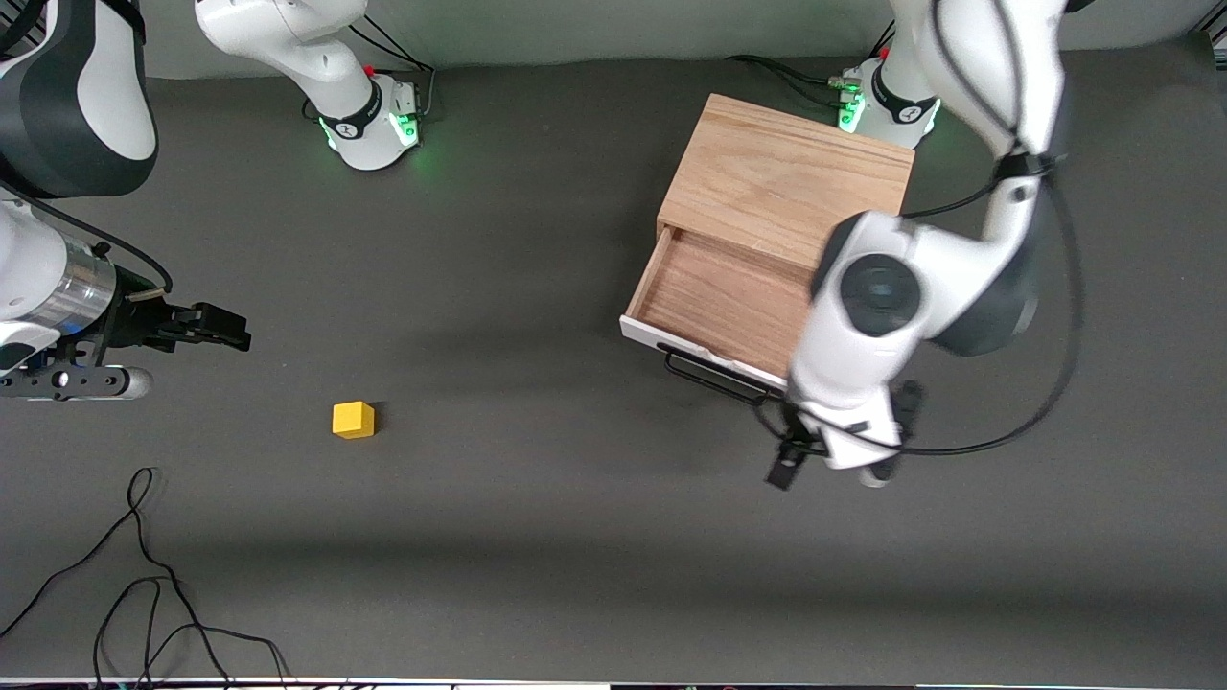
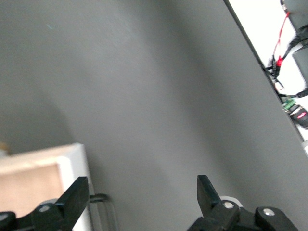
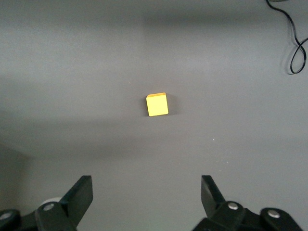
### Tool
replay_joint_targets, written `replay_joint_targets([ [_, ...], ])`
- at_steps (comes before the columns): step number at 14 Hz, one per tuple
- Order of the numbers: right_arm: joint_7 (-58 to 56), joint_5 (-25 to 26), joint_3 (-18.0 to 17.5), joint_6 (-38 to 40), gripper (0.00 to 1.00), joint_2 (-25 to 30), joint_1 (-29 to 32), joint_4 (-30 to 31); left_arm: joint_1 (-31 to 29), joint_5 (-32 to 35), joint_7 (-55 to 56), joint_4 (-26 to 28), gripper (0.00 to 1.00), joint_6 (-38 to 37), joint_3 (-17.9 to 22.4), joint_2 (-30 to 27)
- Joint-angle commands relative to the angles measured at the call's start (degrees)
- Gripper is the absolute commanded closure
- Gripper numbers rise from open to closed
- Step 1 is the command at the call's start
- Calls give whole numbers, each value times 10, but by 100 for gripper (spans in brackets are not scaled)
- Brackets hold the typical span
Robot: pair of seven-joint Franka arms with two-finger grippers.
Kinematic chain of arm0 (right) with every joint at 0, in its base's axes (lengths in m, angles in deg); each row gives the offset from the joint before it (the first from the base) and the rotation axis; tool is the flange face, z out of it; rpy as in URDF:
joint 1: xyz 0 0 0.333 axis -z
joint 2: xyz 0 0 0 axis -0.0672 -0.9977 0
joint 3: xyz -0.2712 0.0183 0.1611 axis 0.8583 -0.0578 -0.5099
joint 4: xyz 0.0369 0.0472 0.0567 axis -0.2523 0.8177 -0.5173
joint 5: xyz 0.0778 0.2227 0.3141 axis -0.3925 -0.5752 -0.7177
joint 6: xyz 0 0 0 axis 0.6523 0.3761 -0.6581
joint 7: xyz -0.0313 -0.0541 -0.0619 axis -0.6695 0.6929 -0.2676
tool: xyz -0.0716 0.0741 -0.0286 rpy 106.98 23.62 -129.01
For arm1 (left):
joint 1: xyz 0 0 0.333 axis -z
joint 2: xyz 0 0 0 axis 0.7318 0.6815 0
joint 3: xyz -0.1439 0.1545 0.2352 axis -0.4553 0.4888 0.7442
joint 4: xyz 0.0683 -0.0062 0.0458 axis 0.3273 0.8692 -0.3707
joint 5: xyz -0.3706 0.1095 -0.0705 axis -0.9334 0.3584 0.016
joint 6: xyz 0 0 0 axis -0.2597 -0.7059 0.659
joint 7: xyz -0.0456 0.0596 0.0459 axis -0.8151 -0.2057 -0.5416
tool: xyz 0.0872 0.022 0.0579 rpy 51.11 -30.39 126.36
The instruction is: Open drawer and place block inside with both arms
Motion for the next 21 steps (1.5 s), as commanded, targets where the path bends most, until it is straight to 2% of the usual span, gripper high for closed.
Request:
replay_joint_targets([
  [1, 3, -8, 2, -13, 0, -3, -12, 4, -37, -32, -160, 19, 0, -116, -5, -60],
  [3, 3, -8, 2, -22, 0, -7, -12, 4, -65, -39, -269, 35, 0, -181, -4, -97],
  [4, 3, -8, 2, -25, 0, -10, -12, 4, -74, -39, -307, 54, 0, -191, -4, -119],
  [8, 2, -8, 2, -56, 0, -39, -13, 4, -122, -40, -461, 162, 0, -193, -3, -219],
  [11, -1, -8, 1, -95, 0, -69, -16, 4, -148, -40, -561, 207, 0, -193, -2, -262],
  [14, -10, -8, 0, -110, 0, -91, -26, 4, -166, -40, -641, 230, 0, -200, 0, -291],
  [17, -73, -8, 1, -122, 0, -108, -24, 9, -182, -37, -723, 230, 0, -224, 3, -307],
  [21, -74, -9, 3, -175, 0, -111, -21, 65, -183, -30, -733, 225, 0, -234, 3, -318],
])
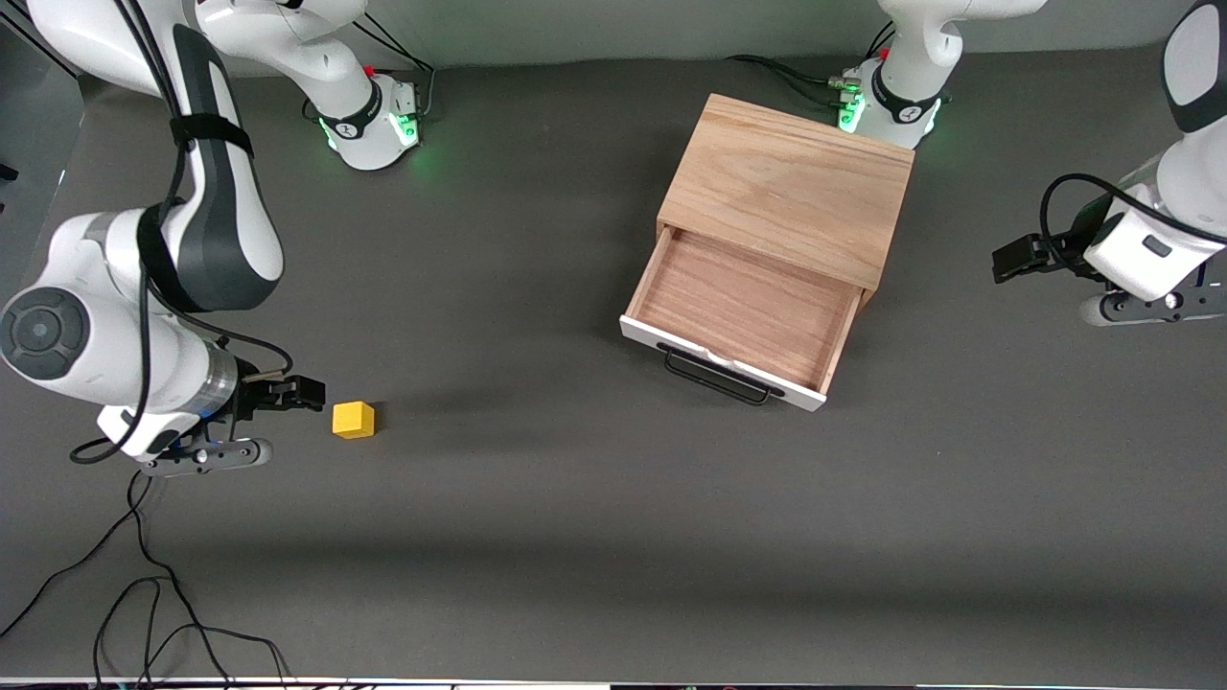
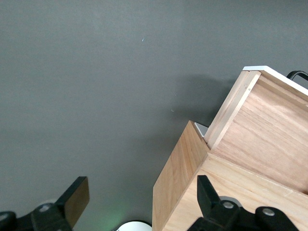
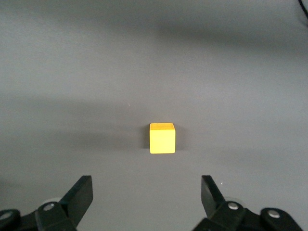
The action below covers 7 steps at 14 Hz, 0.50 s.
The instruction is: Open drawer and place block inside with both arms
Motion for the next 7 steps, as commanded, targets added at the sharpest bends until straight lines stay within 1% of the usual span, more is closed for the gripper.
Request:
replay_joint_targets([
  [1, -21, -10, 6, -48, 0, 6, -1, 48, -2, 1, -38, 13, 0, -14, 0, -27],
  [2, -21, -11, 7, -63, 0, 6, -1, 65, -3, 1, -51, 13, 0, -15, 1, -29],
  [4, -24, -50, 9, -101, 0, 5, 8, 101, -6, 1, -51, 13, 0, -14, 3, -30],
  [7, -37, -57, 10, -155, 0, 2, 8, 149, -4, 1, -49, 9, 0, -15, 2, -31],
])
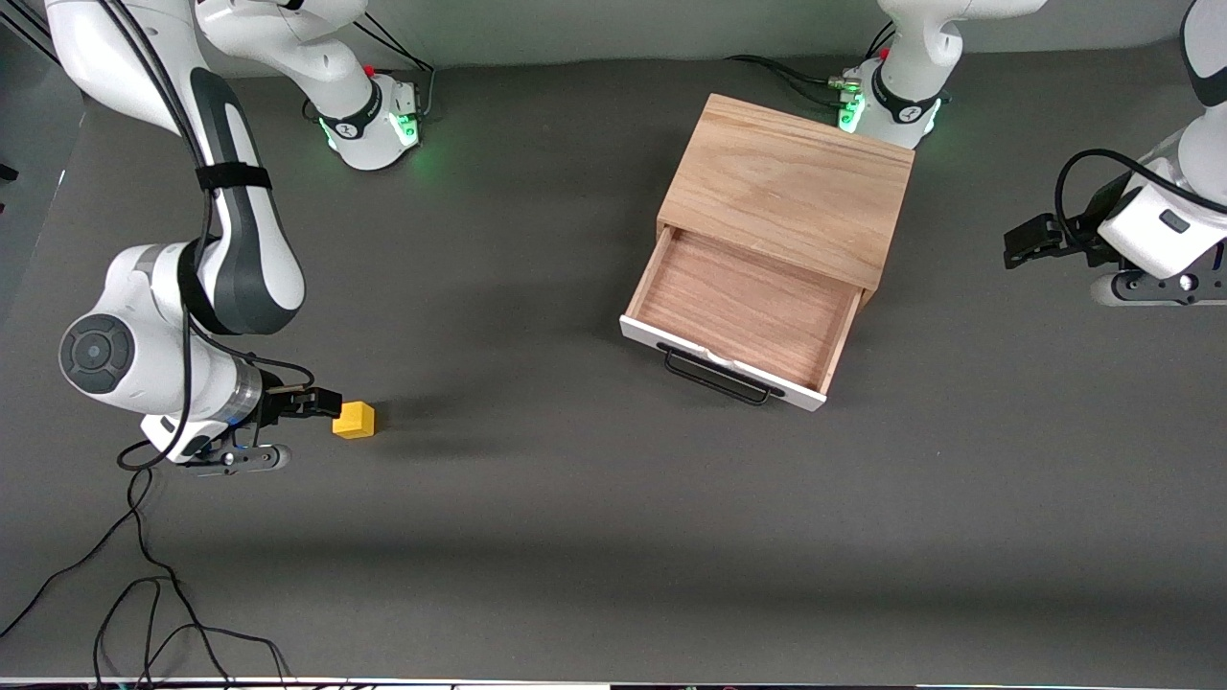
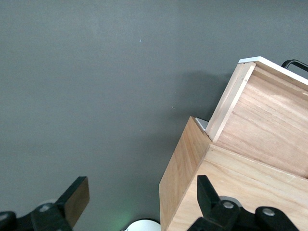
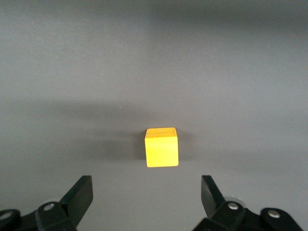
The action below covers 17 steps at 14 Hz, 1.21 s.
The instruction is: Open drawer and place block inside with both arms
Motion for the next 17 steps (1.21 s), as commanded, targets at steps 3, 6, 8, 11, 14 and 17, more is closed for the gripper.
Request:
replay_joint_targets([
  [3, -20, -15, 1, -111, 0, 6, -5, 95, -1, 1, -12, 6, 0, -6, -3, -12],
  [6, -20, -15, -2, -170, 0, -12, -4, 126, 1, 3, -14, 0, 0, -5, -4, -6],
  [8, -12, -16, -3, -196, 0, -29, -11, 131, 1, 2, -15, -3, 0, -1, -4, -2],
  [11, -11, -30, -3, -210, 0, -46, -14, 133, 2, 2, -15, -18, 0, 4, -4, 7],
  [14, -11, -45, -4, -240, 0, -69, -16, 133, -1, 5, -17, -17, 0, 26, -3, 8],
  [17, -11, -45, -4, -268, 4, -82, -20, 142, -1, 5, -17, -14, 0, 37, -3, 8],
])
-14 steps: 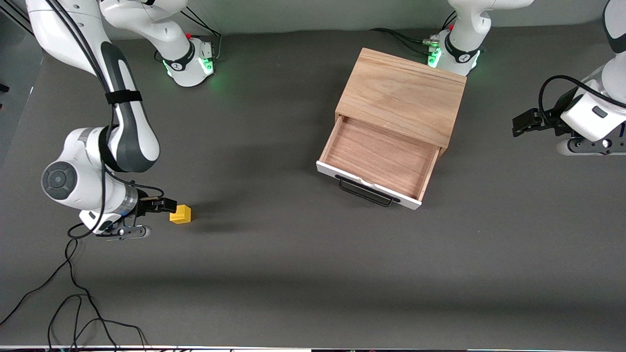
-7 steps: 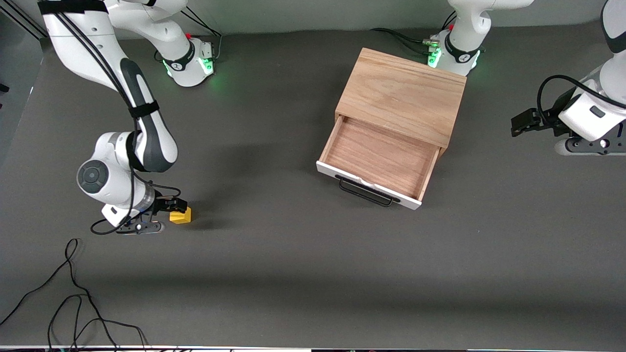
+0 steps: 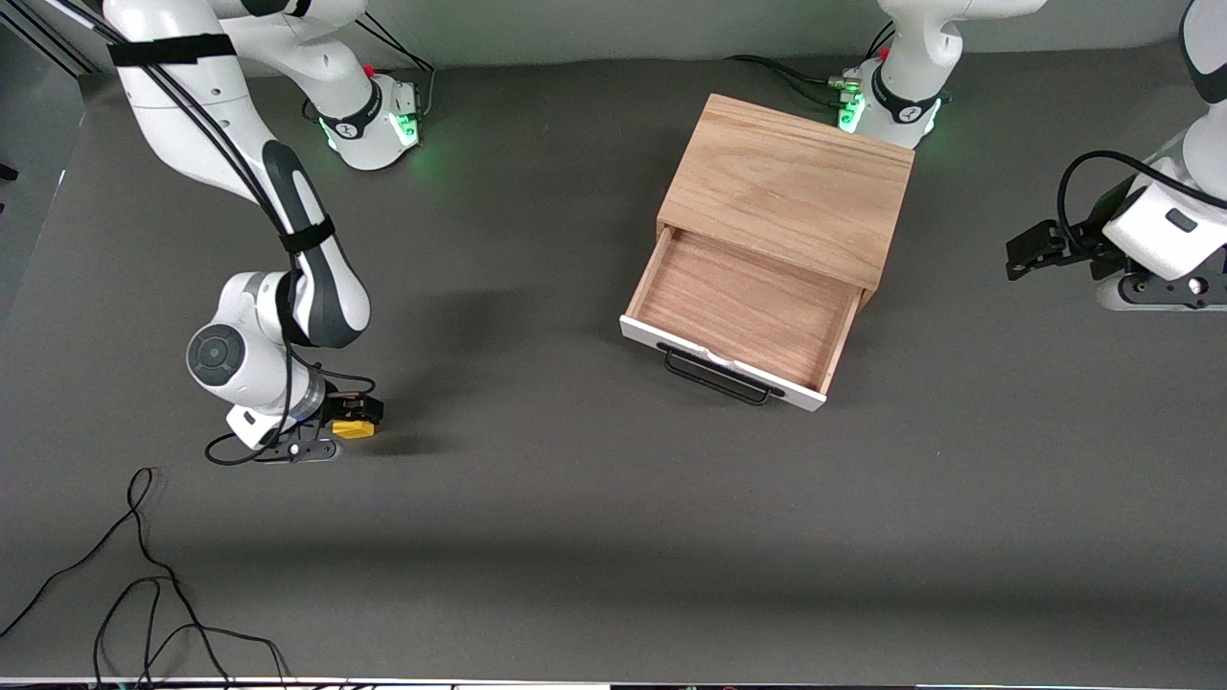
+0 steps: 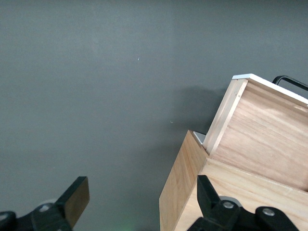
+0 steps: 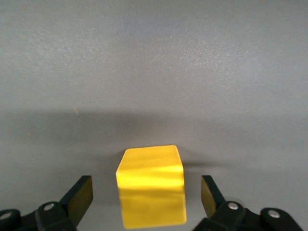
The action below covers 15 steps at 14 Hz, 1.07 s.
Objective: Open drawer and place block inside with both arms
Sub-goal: 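Lower the right gripper and grasp the yellow cube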
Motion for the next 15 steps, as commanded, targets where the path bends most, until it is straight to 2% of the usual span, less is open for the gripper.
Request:
replay_joint_targets([
  [1, -10, -16, 5, -30, 22, -6, -8, 13, 1, 4, -11, -6, 0, 1, 0, 3],
  [2, -10, -16, 5, -30, 43, -6, -9, 13, 2, 4, -12, -7, 0, 0, 0, 3],
  [4, -12, -16, 4, -25, 74, -5, -8, 13, 0, 4, -12, -11, 0, 1, 0, 3],
  [6, -13, -16, 4, -13, 92, 1, -8, 11, 1, 3, -12, -14, 0, 0, 0, 3],
  [7, -10, -16, 4, 1, 95, 3, -8, 7, 1, 3, -13, -14, 0, -1, 0, 3],
  [10, -6, -17, 4, 59, 96, 40, -18, -18, -2, 3, -13, -19, 0, -5, 0, 3],
  [12, 27, -17, 5, 154, 96, 63, -18, -71, -2, 3, -13, -20, 0, -4, 0, 4],
  [15, 95, -17, 4, 310, 96, 67, -21, -189, -2, 3, -14, -20, 0, -5, 0, 4],
])
